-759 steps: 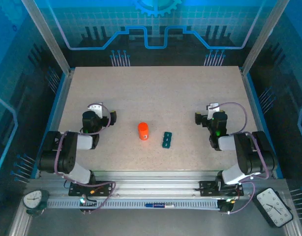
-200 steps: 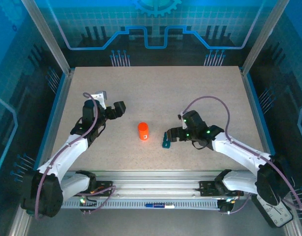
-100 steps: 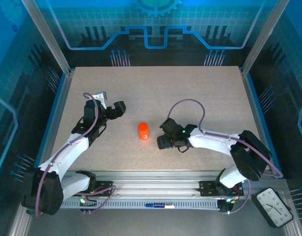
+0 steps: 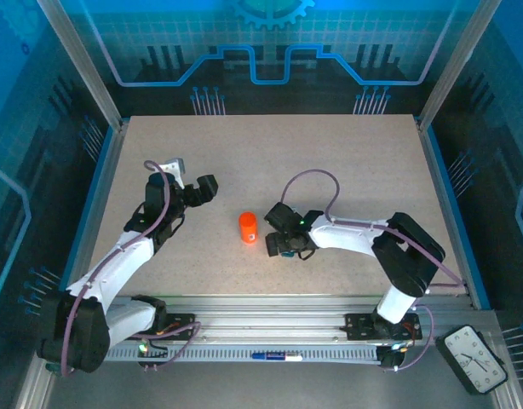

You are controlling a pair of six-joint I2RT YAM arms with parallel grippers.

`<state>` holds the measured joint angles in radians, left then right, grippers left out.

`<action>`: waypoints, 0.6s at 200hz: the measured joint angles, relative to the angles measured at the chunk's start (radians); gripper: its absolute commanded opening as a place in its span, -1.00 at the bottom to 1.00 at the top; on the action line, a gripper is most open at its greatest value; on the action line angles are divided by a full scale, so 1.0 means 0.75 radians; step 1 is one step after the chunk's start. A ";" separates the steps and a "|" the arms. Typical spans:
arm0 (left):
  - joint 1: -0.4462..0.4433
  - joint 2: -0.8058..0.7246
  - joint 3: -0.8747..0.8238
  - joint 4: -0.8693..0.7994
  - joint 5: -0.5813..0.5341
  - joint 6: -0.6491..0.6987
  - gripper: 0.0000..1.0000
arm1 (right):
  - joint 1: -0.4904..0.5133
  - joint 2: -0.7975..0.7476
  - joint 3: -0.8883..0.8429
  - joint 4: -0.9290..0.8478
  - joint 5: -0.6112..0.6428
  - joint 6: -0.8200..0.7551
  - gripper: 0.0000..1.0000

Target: Sort the pills into containers

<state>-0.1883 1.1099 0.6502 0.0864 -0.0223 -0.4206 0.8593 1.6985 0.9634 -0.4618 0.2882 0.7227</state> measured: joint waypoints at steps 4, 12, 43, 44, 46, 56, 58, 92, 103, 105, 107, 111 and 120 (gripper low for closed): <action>0.000 0.000 0.000 0.001 0.000 0.000 0.98 | 0.000 0.004 0.000 -0.003 0.000 0.000 0.91; 0.000 0.000 0.000 0.000 0.000 0.000 0.98 | 0.000 0.010 0.000 -0.008 0.001 0.000 0.91; 0.000 0.000 0.000 0.000 0.000 -0.002 0.98 | 0.000 0.010 -0.002 -0.016 0.019 -0.001 0.90; 0.000 0.000 0.000 0.000 0.001 -0.002 0.98 | 0.000 0.010 -0.002 -0.016 0.021 0.000 0.90; 0.000 0.000 0.000 0.000 0.001 -0.002 0.98 | 0.000 0.010 -0.003 -0.016 0.022 -0.001 0.90; 0.000 0.000 0.000 0.000 0.001 -0.005 0.98 | -0.001 0.007 -0.011 -0.016 0.031 0.000 0.89; 0.000 0.000 0.000 0.000 0.001 -0.005 0.98 | -0.001 0.007 -0.012 -0.015 0.031 -0.001 0.89; 0.000 -0.002 0.000 -0.001 0.001 -0.011 0.98 | -0.008 -0.041 -0.075 -0.019 0.041 0.000 0.88; 0.000 -0.005 0.000 -0.005 0.001 -0.013 0.98 | -0.017 -0.066 -0.092 -0.024 0.045 -0.001 0.88; 0.000 -0.005 0.000 -0.005 0.001 -0.014 0.98 | -0.019 -0.070 -0.095 -0.023 0.046 -0.001 0.88; 0.000 -0.006 0.000 -0.005 0.001 -0.015 0.98 | -0.021 -0.074 -0.099 -0.021 0.046 -0.001 0.88; 0.000 -0.007 0.000 -0.005 0.001 -0.016 0.98 | -0.025 -0.085 -0.106 -0.022 0.048 -0.001 0.88; 0.000 -0.010 0.000 -0.005 0.001 -0.022 0.98 | -0.038 -0.113 -0.129 -0.024 0.052 -0.001 0.88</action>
<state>-0.1883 1.1023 0.6502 0.0826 -0.0219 -0.4370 0.8310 1.6135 0.8669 -0.4797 0.3271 0.7219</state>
